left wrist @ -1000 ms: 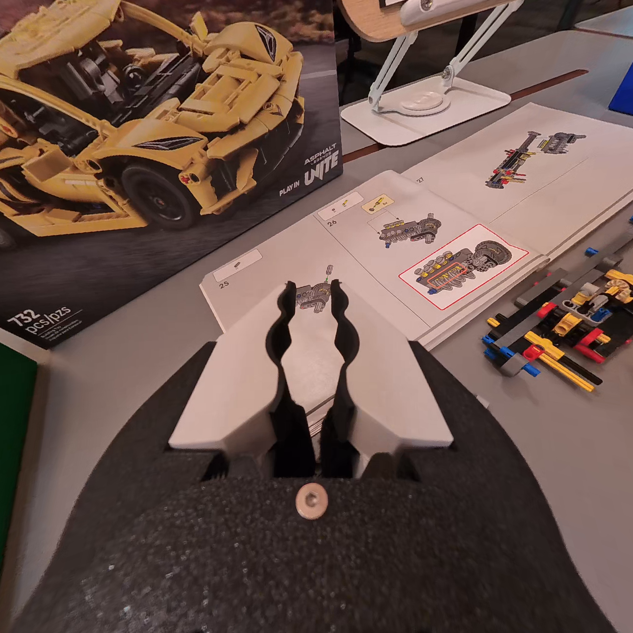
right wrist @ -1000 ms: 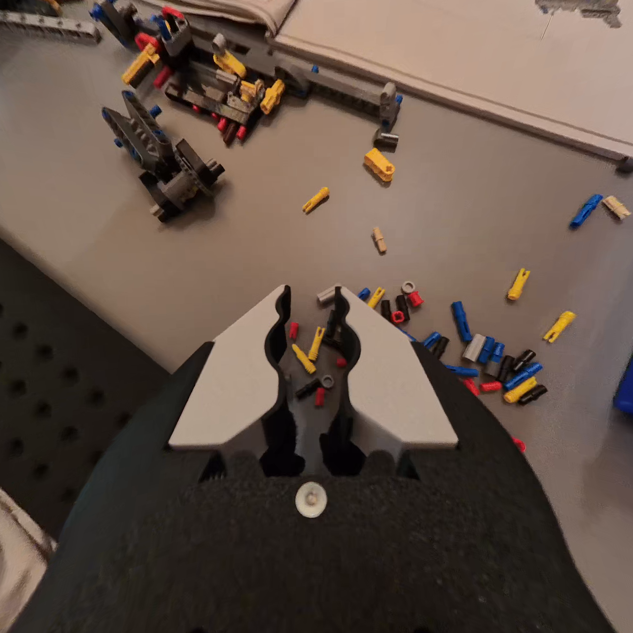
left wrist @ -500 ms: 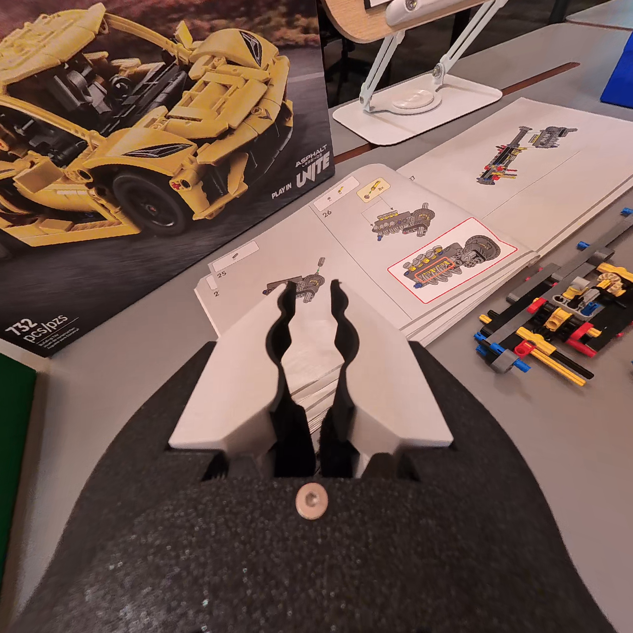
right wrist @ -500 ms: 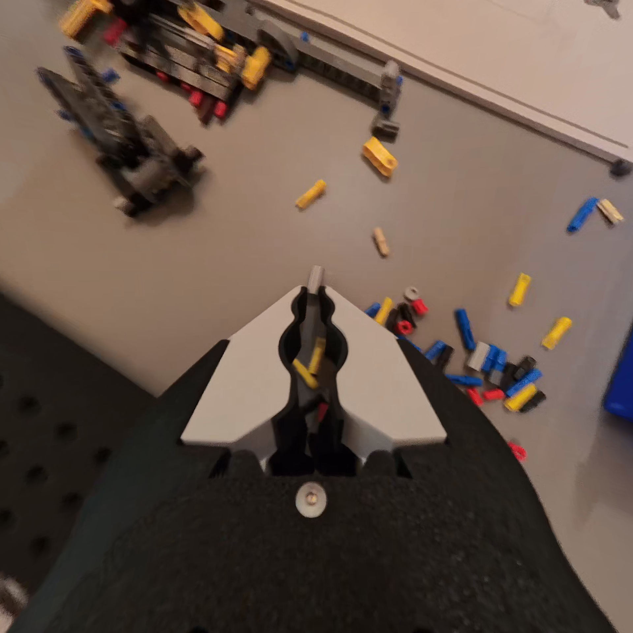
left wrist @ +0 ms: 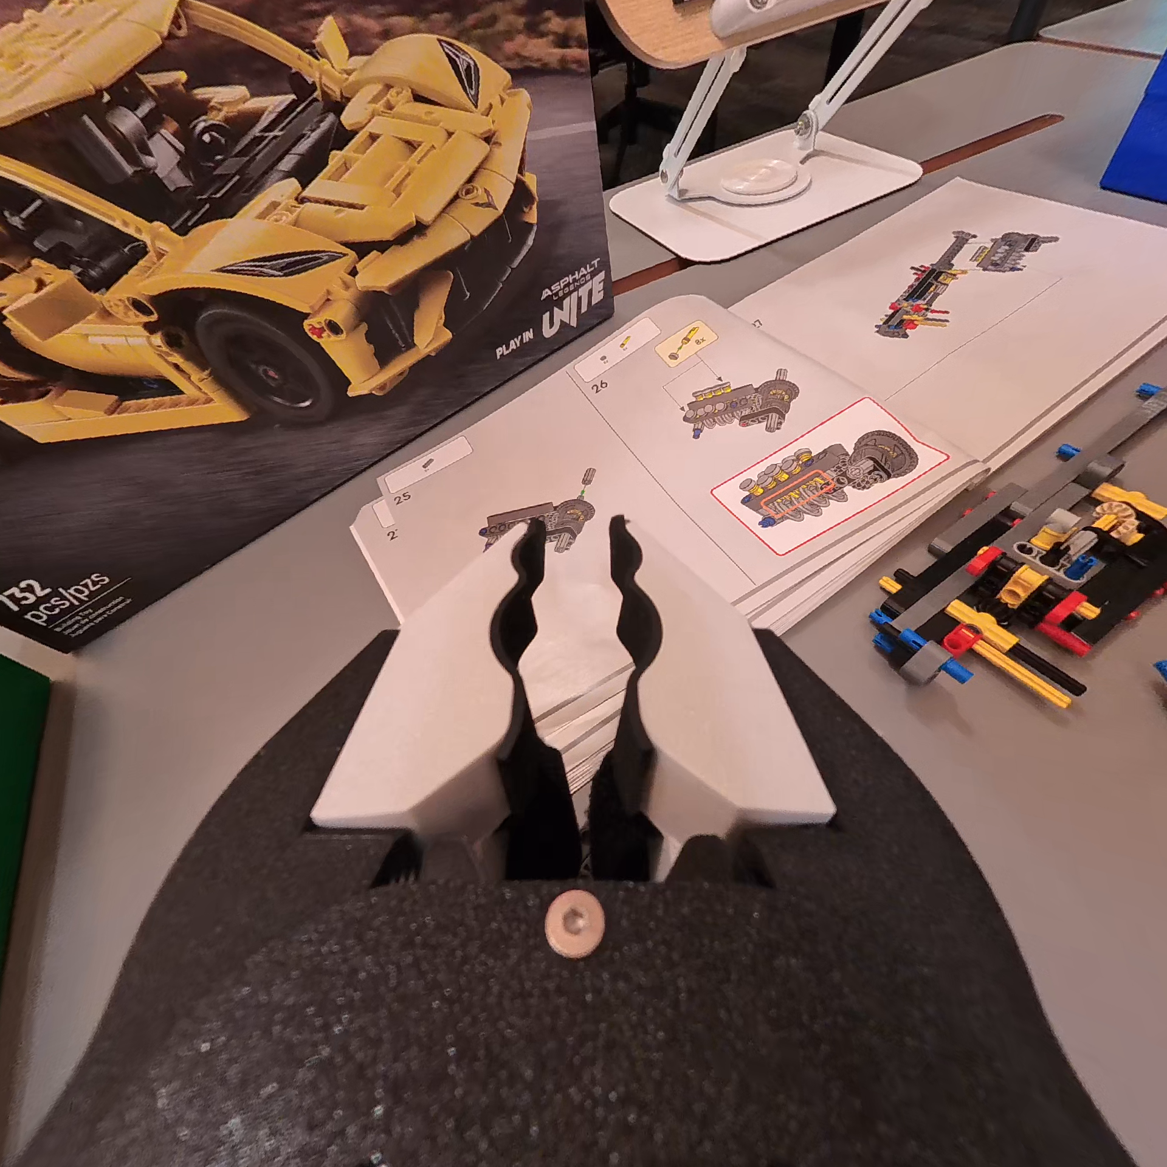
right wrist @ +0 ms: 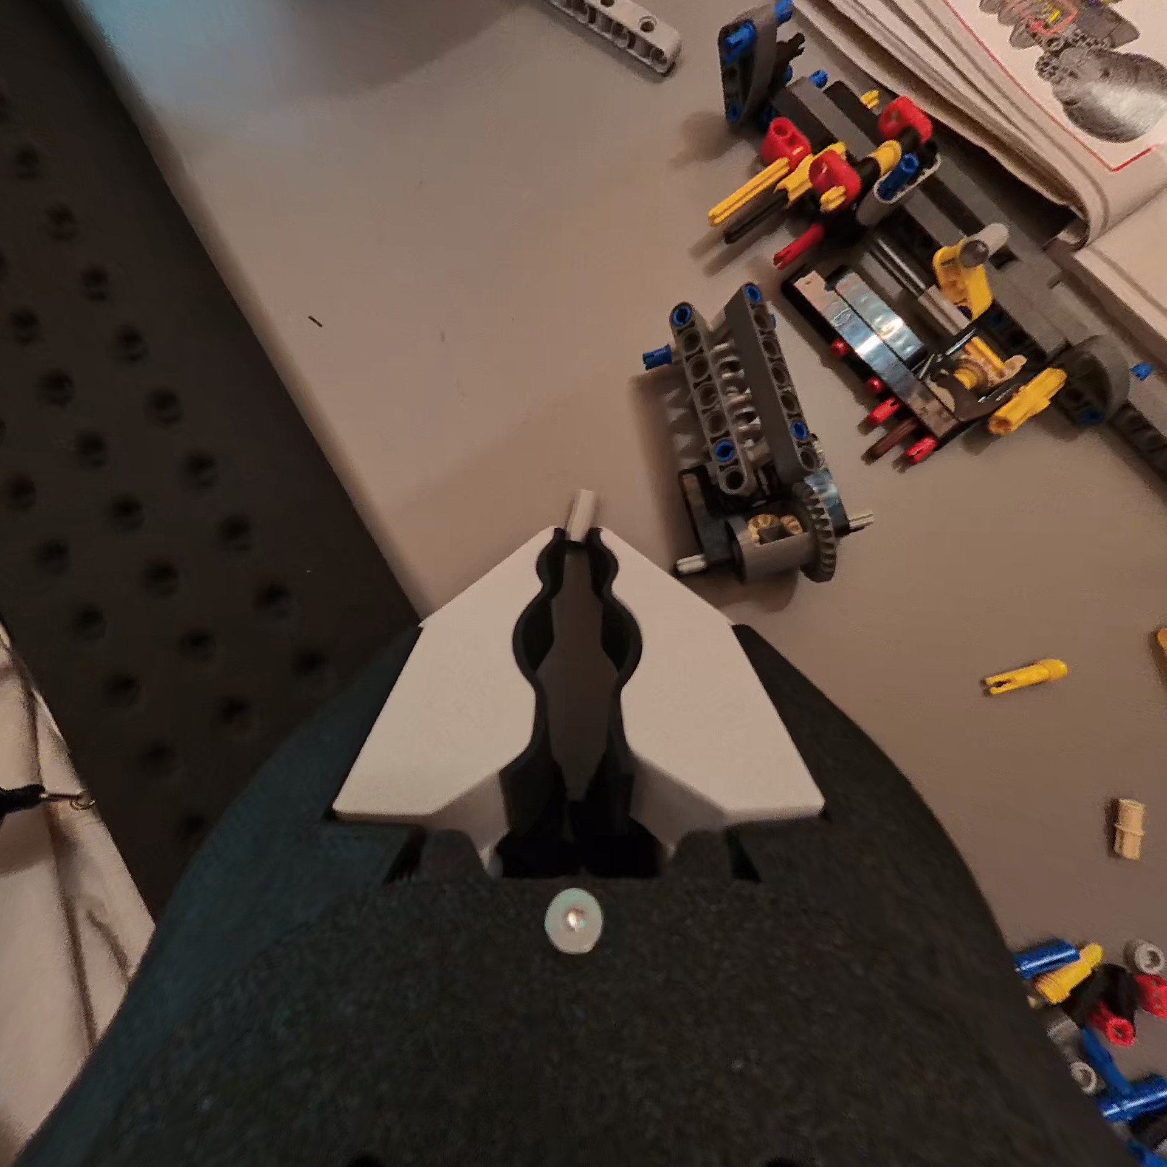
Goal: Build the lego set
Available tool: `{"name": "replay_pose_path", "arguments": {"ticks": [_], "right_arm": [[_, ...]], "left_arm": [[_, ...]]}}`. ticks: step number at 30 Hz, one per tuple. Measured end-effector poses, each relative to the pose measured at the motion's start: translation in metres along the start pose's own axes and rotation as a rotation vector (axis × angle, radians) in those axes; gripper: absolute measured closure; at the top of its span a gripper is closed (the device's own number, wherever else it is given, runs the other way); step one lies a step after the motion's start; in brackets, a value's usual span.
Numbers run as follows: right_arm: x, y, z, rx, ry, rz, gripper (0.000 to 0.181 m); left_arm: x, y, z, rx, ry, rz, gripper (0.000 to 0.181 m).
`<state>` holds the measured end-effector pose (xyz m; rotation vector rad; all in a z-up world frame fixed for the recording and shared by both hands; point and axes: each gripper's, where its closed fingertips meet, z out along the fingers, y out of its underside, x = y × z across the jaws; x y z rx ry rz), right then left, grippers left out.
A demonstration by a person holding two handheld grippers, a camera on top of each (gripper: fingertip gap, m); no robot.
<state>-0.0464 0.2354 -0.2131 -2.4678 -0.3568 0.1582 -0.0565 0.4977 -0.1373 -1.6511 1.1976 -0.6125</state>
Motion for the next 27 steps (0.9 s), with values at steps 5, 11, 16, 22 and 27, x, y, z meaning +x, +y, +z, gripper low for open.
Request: {"name": "replay_pose_path", "arguments": {"ticks": [5,11,16,22,27], "right_arm": [[0.024,0.004,-0.04,0.123,0.049,0.088,0.158],[0.161,0.106,-0.125,0.11,0.455,0.421,0.167],[0.179,0.125,-0.123,0.085,0.482,0.46,0.171],[0.18,0.132,-0.114,0.025,0.492,0.422,0.174],[0.18,0.135,-0.113,0.017,0.474,0.427,0.172]], "left_arm": [[0.002,0.001,0.0,-0.005,0.004,0.005,0.162],[0.005,0.002,0.001,-0.014,0.011,0.01,0.162],[0.005,0.006,0.003,-0.033,-0.013,0.06,0.162],[0.002,0.007,0.003,-0.032,-0.017,0.046,0.162],[0.004,0.007,0.004,-0.035,-0.016,0.055,0.161]]}}
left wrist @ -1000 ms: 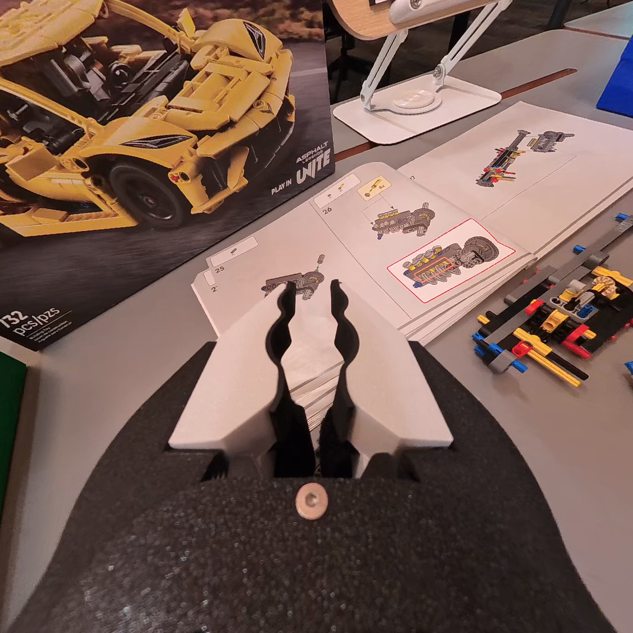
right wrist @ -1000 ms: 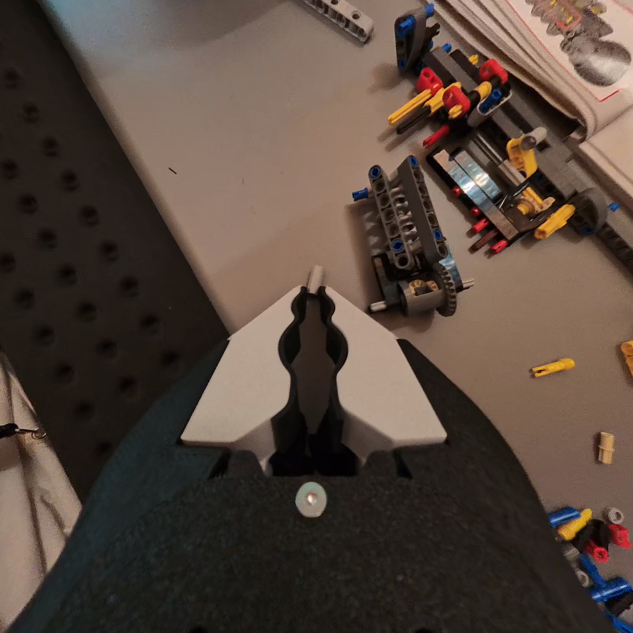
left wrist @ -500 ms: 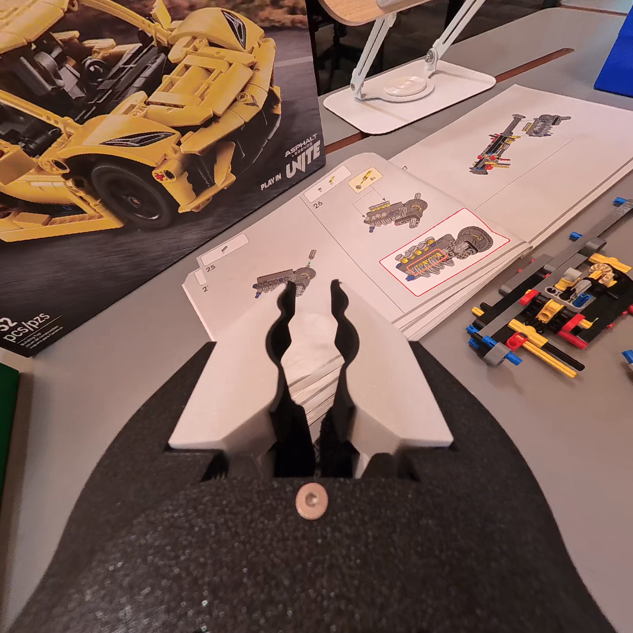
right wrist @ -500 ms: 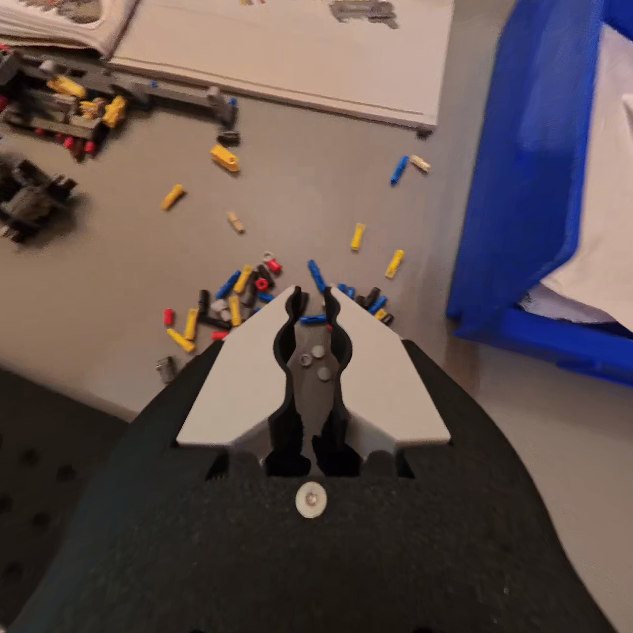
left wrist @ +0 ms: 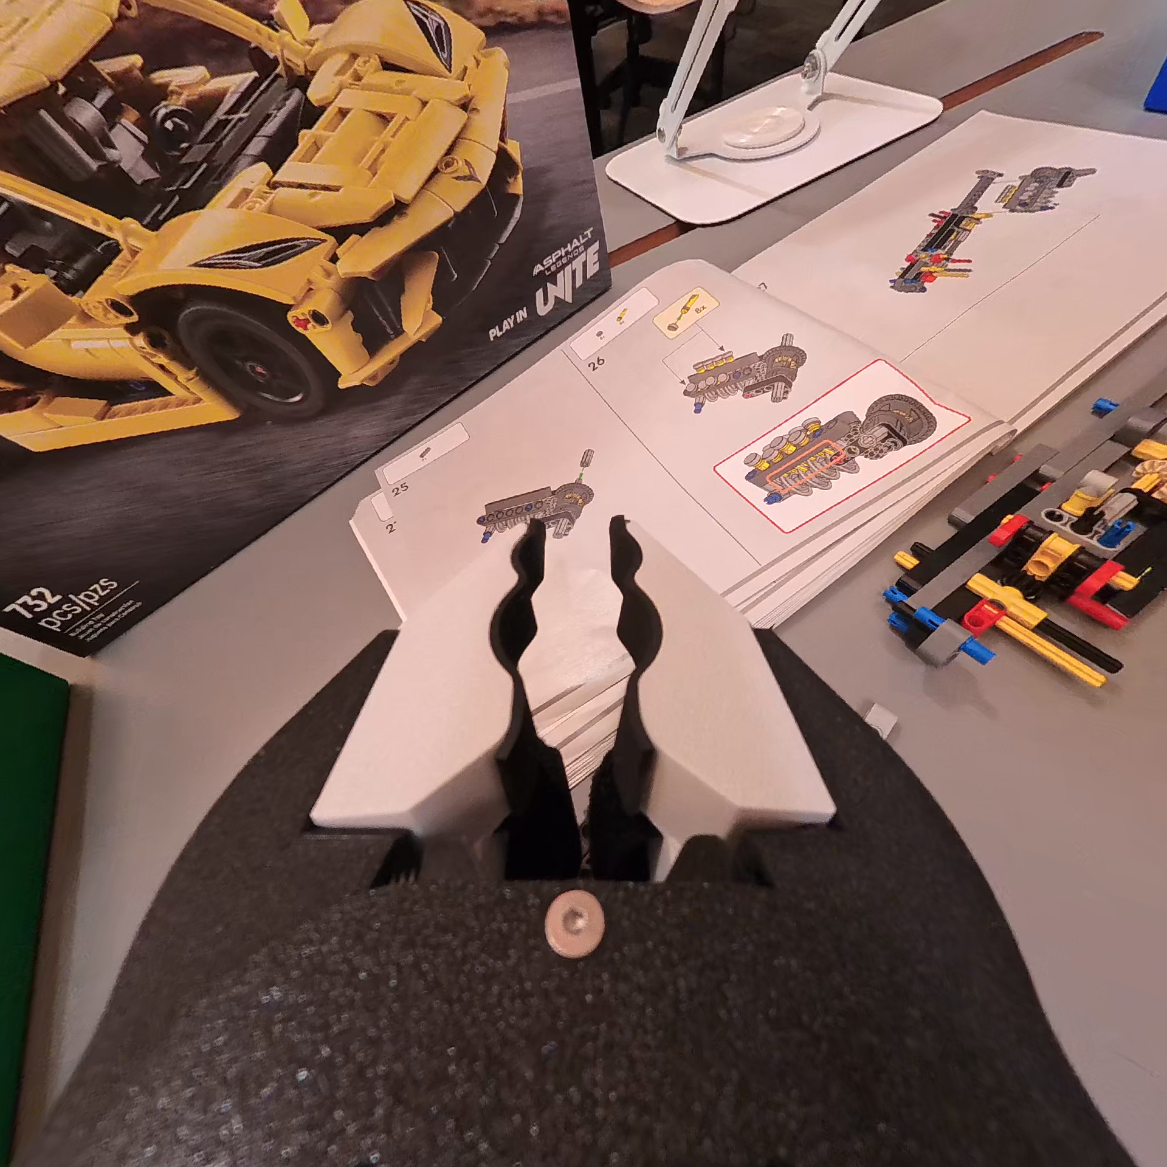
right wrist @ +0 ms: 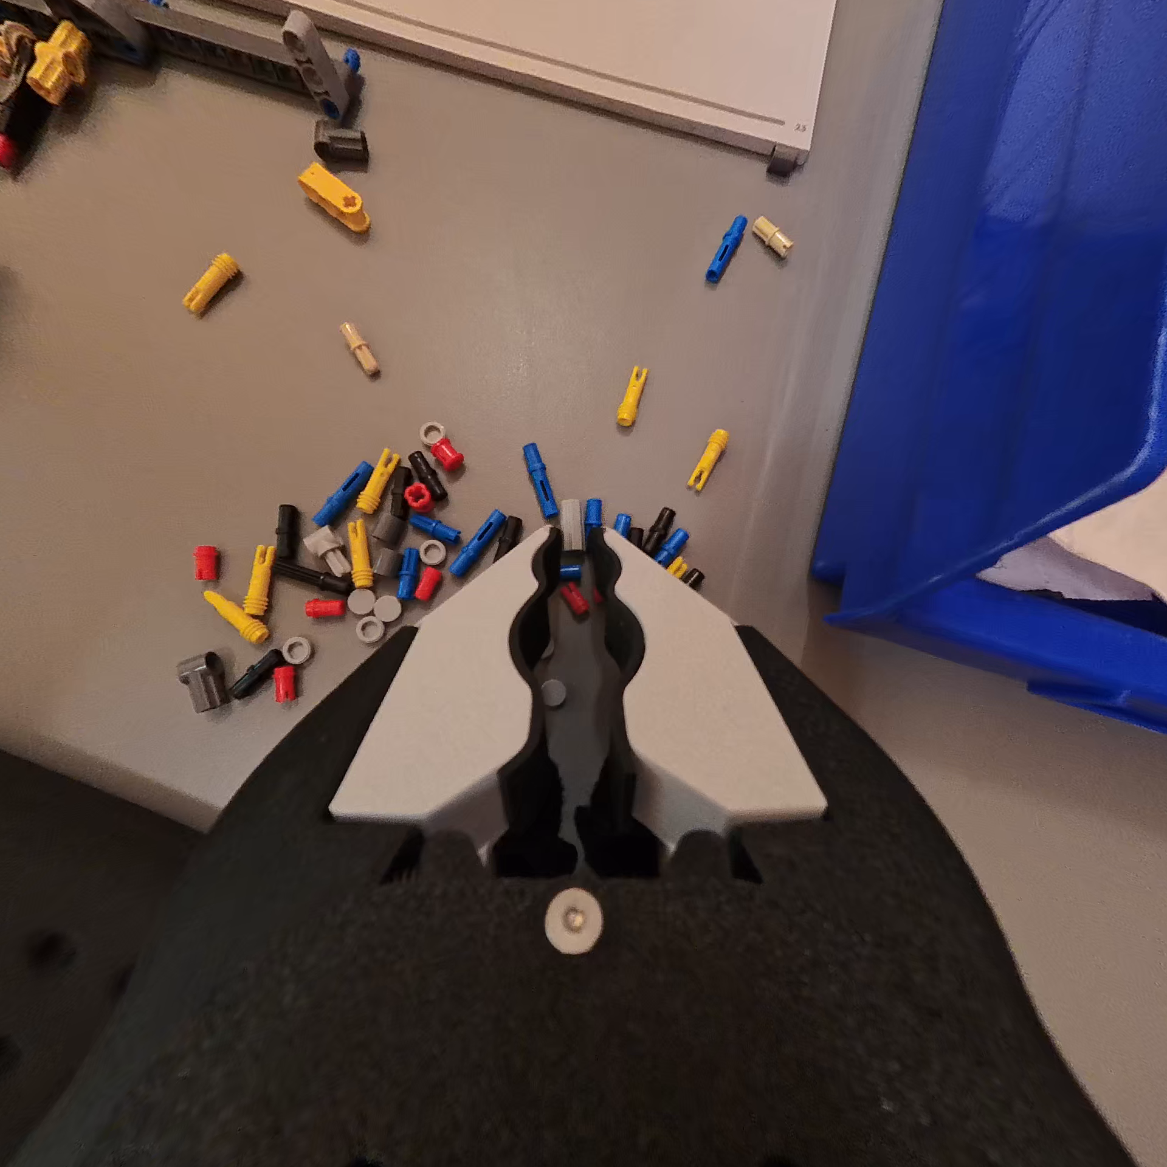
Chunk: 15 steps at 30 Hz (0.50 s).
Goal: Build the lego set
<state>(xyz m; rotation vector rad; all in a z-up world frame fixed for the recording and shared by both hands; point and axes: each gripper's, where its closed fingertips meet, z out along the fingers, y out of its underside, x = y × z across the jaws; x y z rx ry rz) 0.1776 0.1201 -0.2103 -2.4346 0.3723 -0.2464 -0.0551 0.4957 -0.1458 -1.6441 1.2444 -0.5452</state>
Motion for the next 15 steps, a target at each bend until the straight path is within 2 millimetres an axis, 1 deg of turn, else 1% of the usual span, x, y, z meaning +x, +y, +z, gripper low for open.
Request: {"name": "replay_pose_path", "arguments": {"ticks": [6,11,13,15], "right_arm": [[0.0,-0.001,0.002,-0.039,0.042,-0.11,0.171],[0.004,0.0,-0.004,-0.035,0.095,-0.167,0.173],[0.002,-0.002,-0.007,-0.008,0.078,-0.151,0.173],[0.004,-0.006,-0.013,0.027,0.069,-0.133,0.173]], "left_arm": [[0.001,0.0,0.0,-0.001,-0.004,0.011,0.162],[0.003,-0.001,-0.001,0.003,0.005,0.01,0.162],[0.013,-0.006,-0.001,0.019,0.035,0.025,0.161],[0.034,-0.018,-0.003,0.063,0.098,0.09,0.159]]}}
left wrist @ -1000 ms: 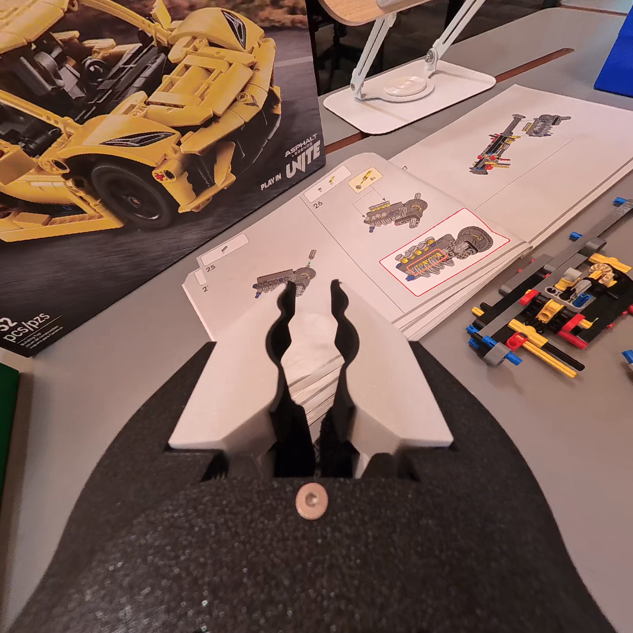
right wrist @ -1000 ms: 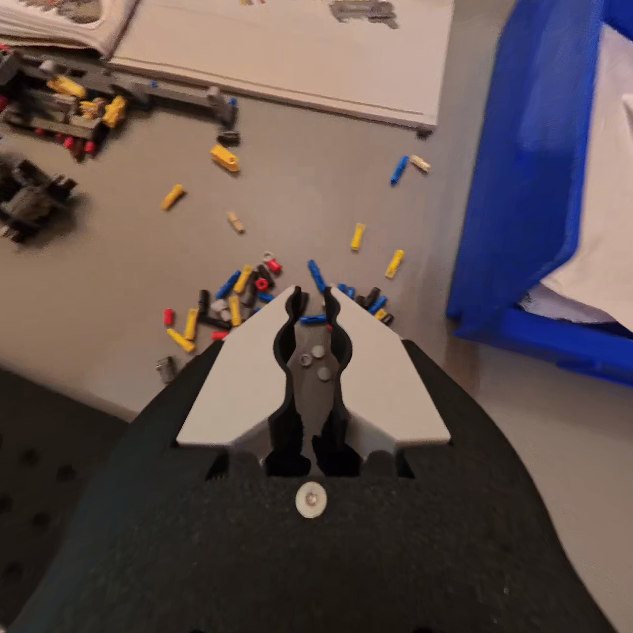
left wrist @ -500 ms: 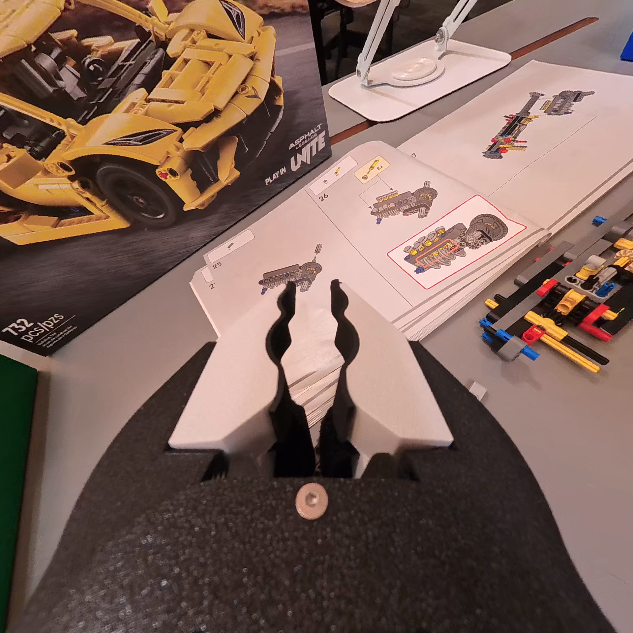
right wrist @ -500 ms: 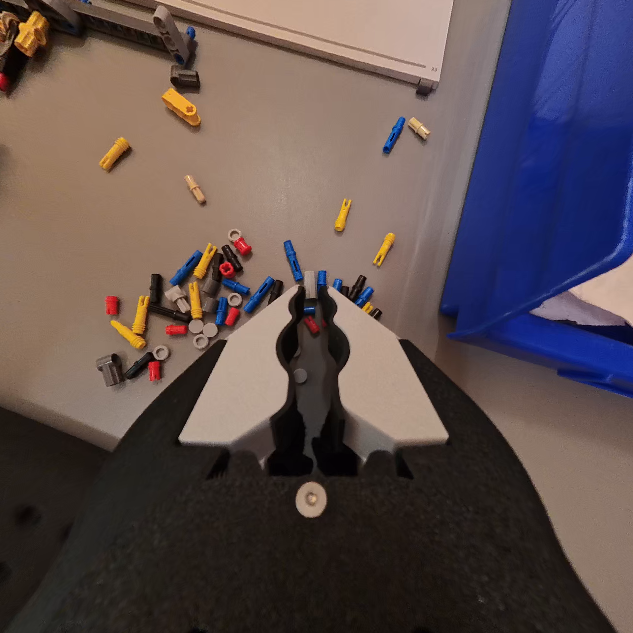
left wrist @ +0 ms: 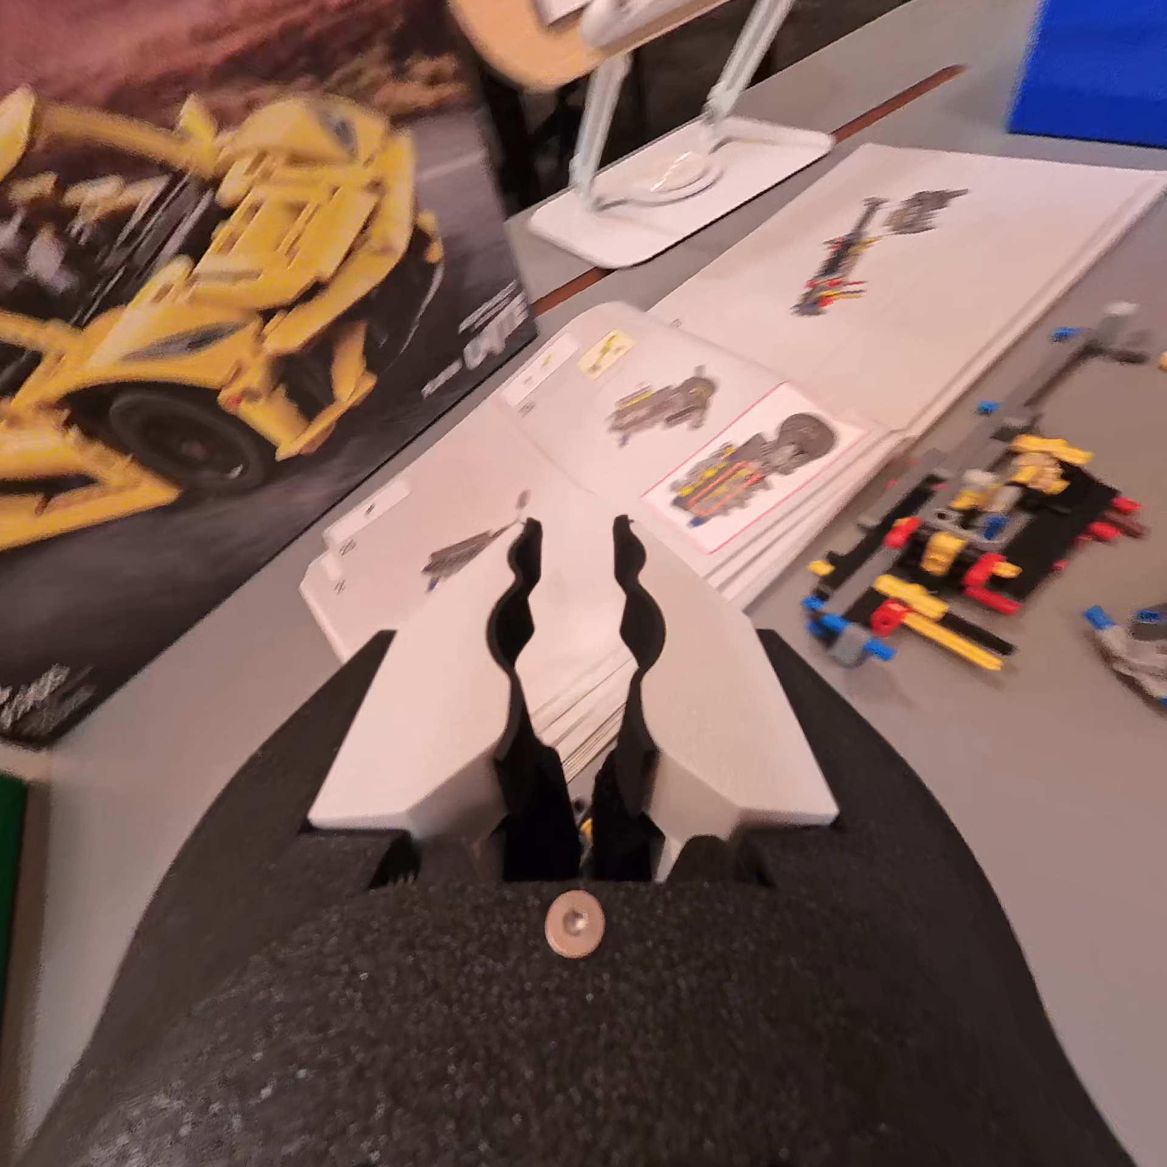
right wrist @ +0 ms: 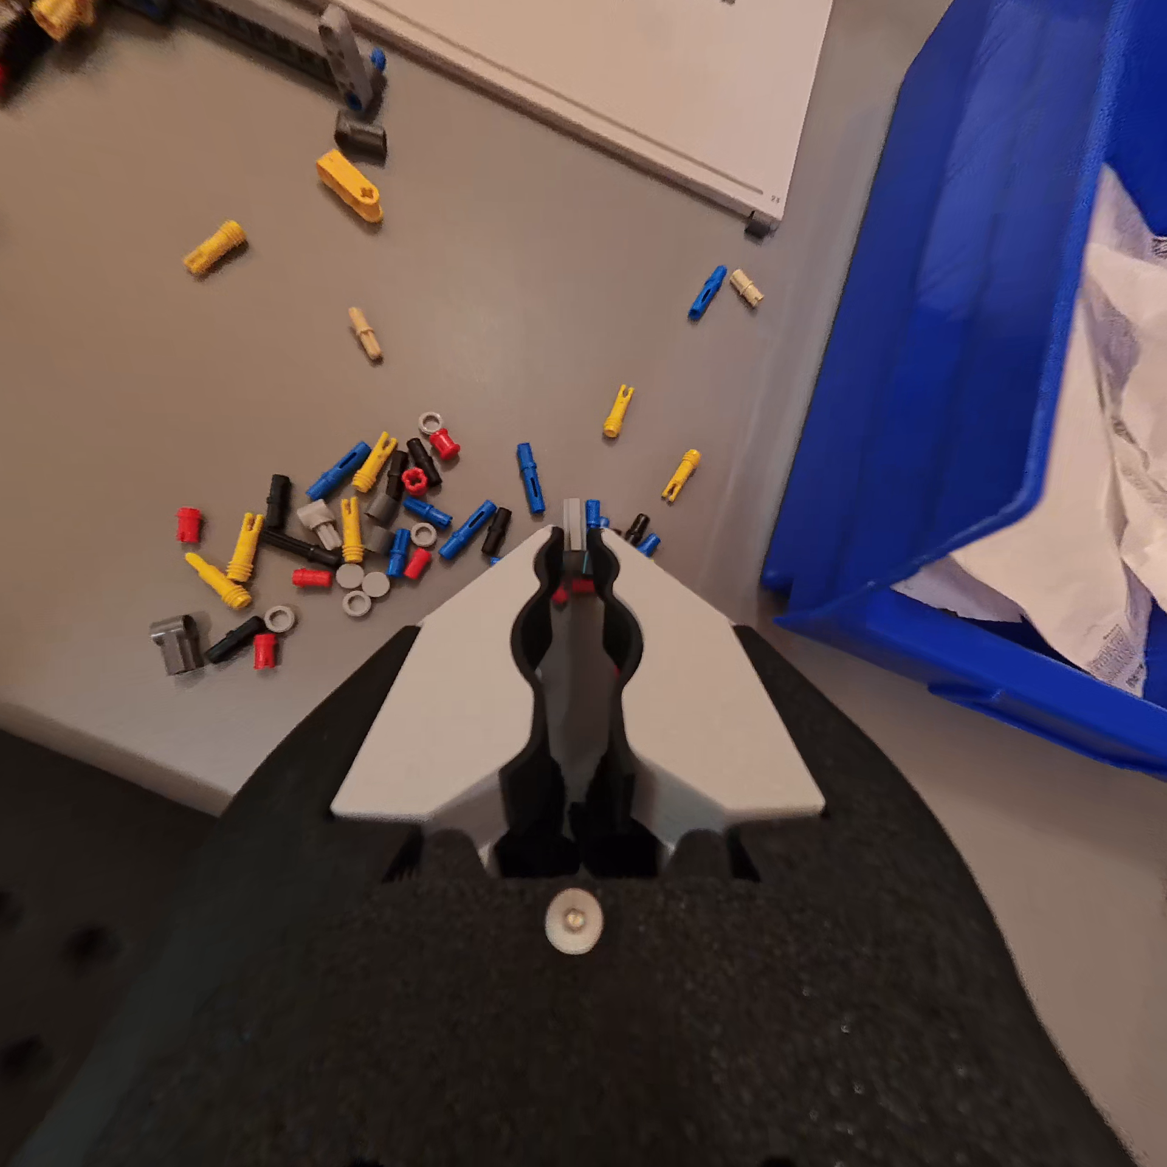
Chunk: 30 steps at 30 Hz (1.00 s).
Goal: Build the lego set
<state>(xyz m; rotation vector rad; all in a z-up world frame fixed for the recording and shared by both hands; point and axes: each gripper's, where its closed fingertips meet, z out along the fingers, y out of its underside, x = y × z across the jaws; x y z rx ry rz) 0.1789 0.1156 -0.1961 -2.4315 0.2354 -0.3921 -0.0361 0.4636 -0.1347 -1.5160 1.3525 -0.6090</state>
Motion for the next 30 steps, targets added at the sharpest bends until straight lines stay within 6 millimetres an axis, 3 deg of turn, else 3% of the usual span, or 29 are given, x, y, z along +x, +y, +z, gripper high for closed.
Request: {"name": "replay_pose_path", "arguments": {"ticks": [3,7,9,12,15,18,22,30], "right_arm": [[-0.001,-0.002,-0.003,0.045,-0.063,0.056,0.173],[-0.003,0.007,0.008,0.031,-0.136,0.099,0.173],[-0.006,0.005,0.012,0.021,-0.164,0.088,0.173],[-0.001,0.004,0.012,-0.024,-0.14,0.043,0.169],[-0.001,0.001,0.008,-0.025,-0.132,0.002,0.166],[-0.004,-0.004,0.005,-0.001,-0.136,-0.037,0.173],[-0.003,0.003,0.015,-0.039,-0.145,-0.048,0.169],[0.006,0.001,0.006,-0.004,-0.121,-0.002,0.157]], "left_arm": [[0.06,-0.027,0.0,0.086,0.182,0.187,0.156],[0.153,-0.054,0.0,0.139,0.347,0.704,0.156],[0.18,-0.069,0.003,0.158,0.375,0.839,0.157],[0.207,-0.089,-0.002,0.204,0.46,0.817,0.158],[0.212,-0.094,-0.004,0.228,0.456,0.77,0.159],[0.209,-0.081,-0.006,0.212,0.471,0.726,0.16],[0.194,-0.067,-0.006,0.171,0.466,0.674,0.16],[0.167,-0.055,-0.004,0.156,0.441,0.567,0.16]]}}
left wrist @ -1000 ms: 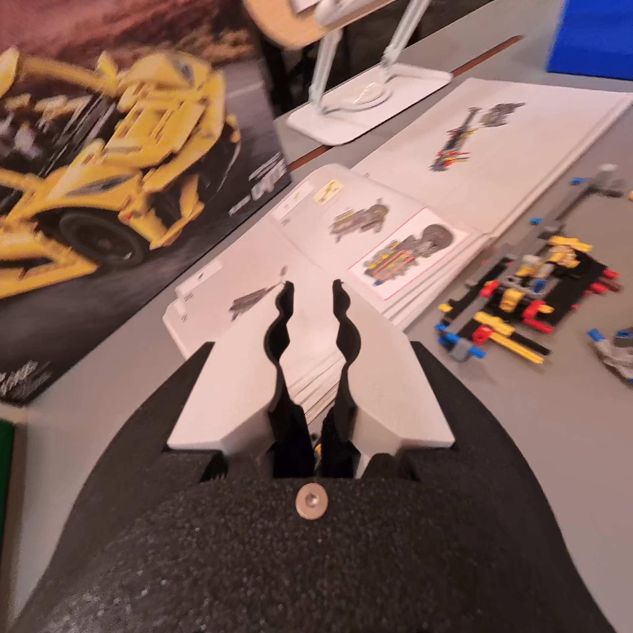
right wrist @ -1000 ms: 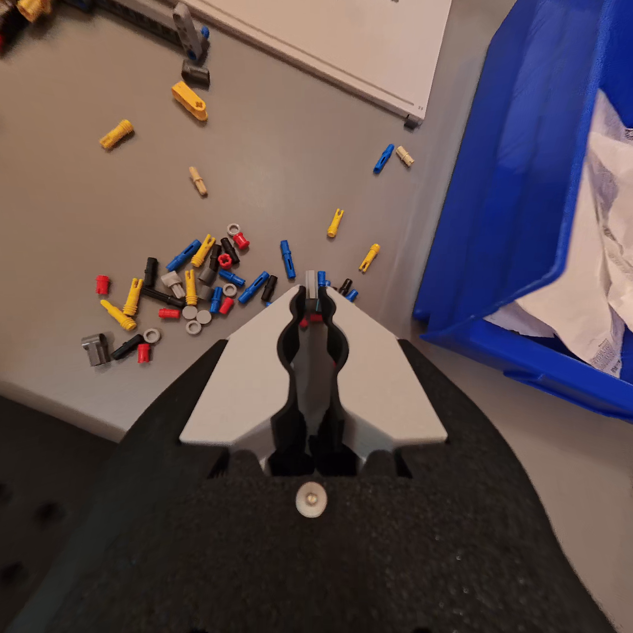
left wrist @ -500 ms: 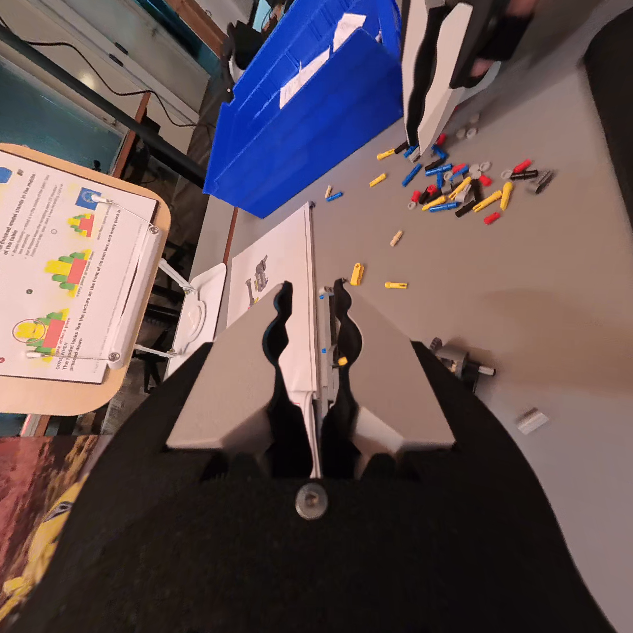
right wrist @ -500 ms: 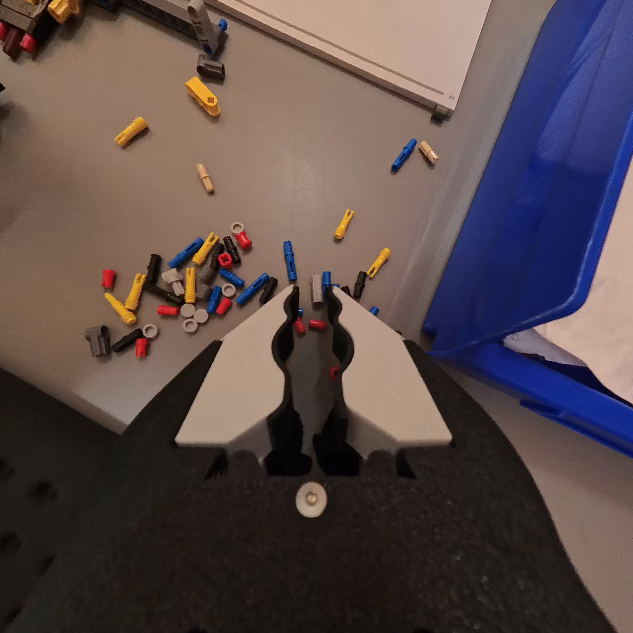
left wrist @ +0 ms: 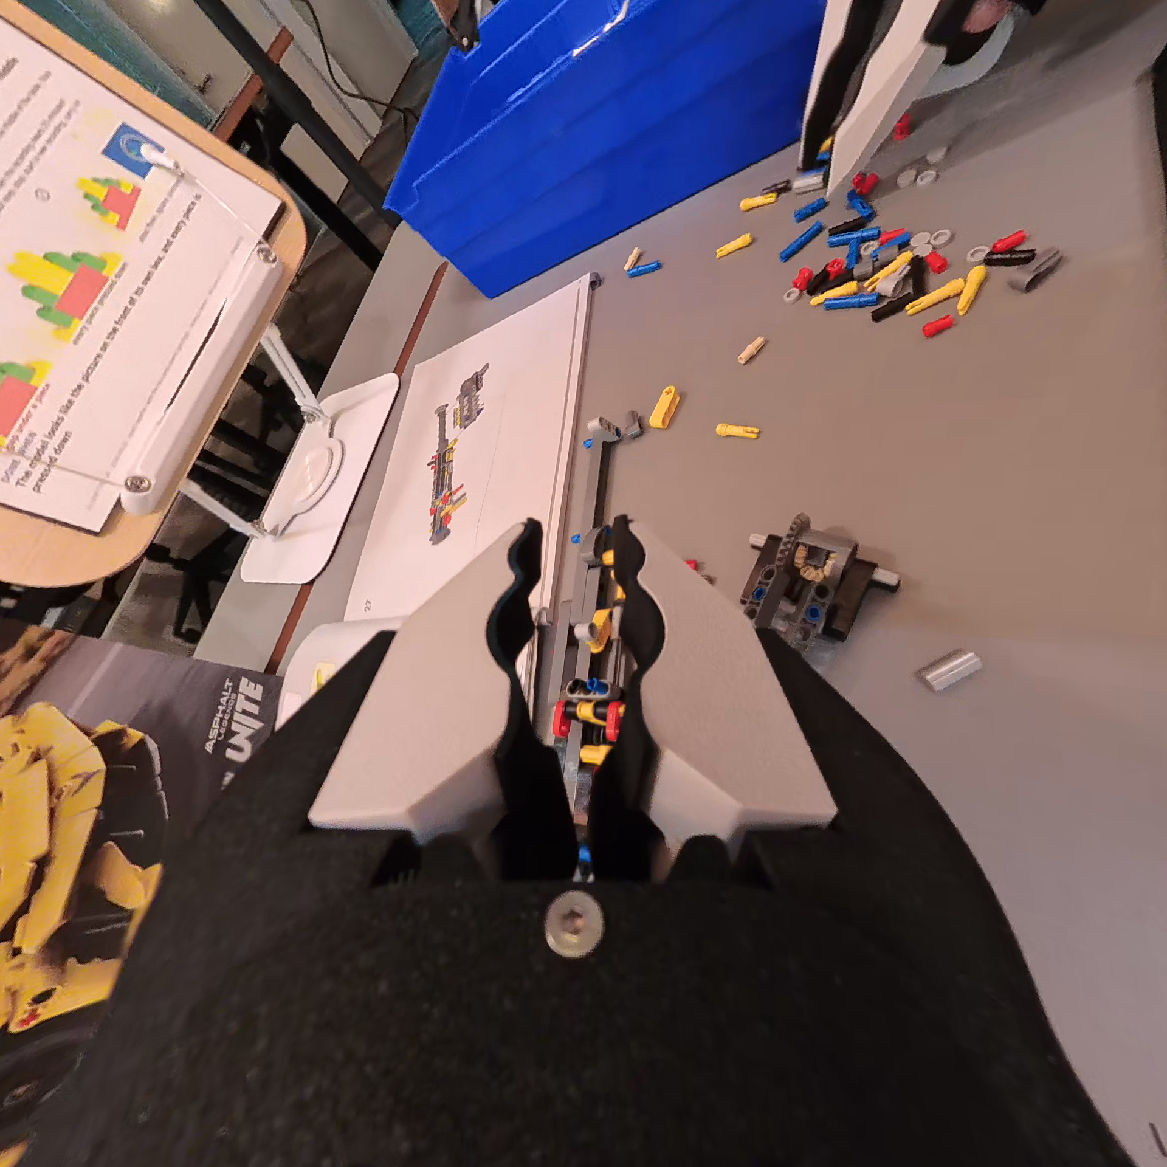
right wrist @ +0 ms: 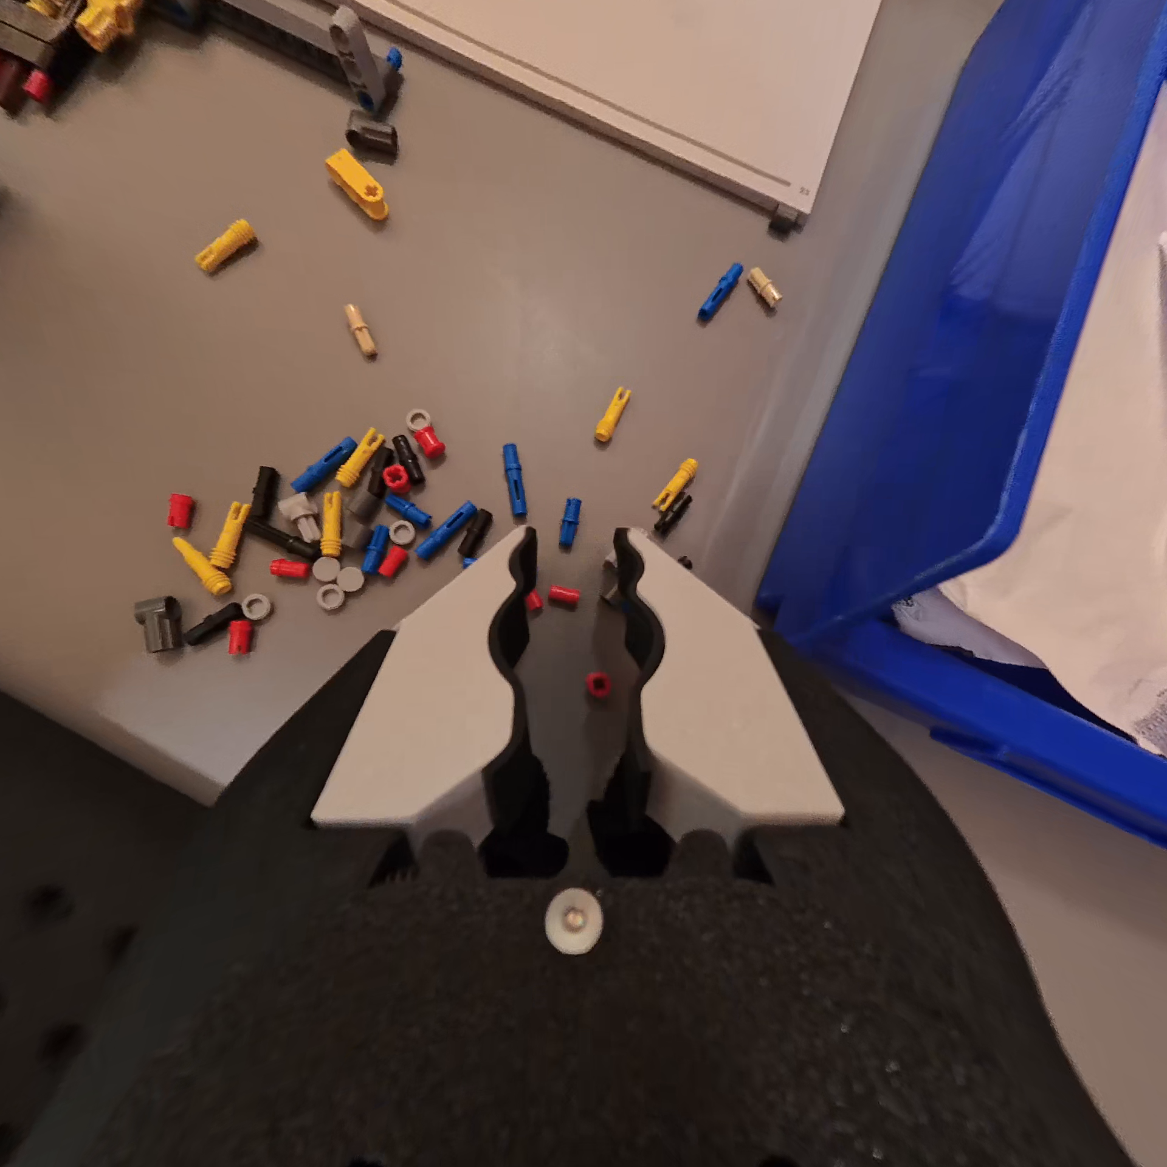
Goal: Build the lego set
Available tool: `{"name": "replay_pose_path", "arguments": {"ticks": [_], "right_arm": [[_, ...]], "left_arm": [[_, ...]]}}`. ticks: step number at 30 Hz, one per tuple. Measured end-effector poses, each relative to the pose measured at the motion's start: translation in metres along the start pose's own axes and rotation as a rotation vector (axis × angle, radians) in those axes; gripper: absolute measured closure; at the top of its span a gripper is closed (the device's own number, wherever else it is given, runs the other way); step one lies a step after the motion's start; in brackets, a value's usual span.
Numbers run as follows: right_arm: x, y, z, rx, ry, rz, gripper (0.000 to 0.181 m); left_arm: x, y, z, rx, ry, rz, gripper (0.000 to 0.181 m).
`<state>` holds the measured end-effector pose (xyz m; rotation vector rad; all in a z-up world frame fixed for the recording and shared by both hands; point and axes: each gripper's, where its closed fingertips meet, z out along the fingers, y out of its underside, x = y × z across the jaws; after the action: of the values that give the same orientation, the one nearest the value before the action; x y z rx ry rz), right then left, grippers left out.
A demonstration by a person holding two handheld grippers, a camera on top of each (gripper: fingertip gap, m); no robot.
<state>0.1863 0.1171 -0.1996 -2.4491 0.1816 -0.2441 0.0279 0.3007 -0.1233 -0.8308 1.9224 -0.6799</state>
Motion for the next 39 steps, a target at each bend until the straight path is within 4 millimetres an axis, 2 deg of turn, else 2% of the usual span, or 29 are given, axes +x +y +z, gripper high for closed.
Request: {"name": "replay_pose_path", "arguments": {"ticks": [2,6,11,16,28,32,39], "right_arm": [[0.0,-0.001,-0.001,0.006,0.004,-0.002,0.154],[0.014,0.009,0.001,-0.029,0.056,0.044,0.154],[0.017,0.009,0.005,-0.013,0.052,0.092,0.163],[0.017,0.009,0.009,-0.026,0.086,0.033,0.17],[0.018,0.002,0.011,-0.051,0.185,-0.183,0.165],[0.014,0.003,0.014,-0.046,0.115,-0.125,0.172],[0.014,0.006,0.013,-0.048,0.059,-0.04,0.174]], "left_arm": [[-0.001,0.002,-0.001,0.006,-0.003,-0.019,0.16],[0.0,0.004,-0.003,0.021,0.006,-0.053,0.161],[0.002,0.004,-0.003,0.02,0.006,-0.047,0.161],[0.004,0.007,-0.001,0.004,0.002,-0.025,0.161],[0.006,0.008,-0.001,-0.002,0.007,-0.019,0.161],[0.006,0.009,-0.001,-0.008,0.005,-0.016,0.161],[0.008,0.01,-0.001,-0.014,0.007,-0.008,0.161]]}}
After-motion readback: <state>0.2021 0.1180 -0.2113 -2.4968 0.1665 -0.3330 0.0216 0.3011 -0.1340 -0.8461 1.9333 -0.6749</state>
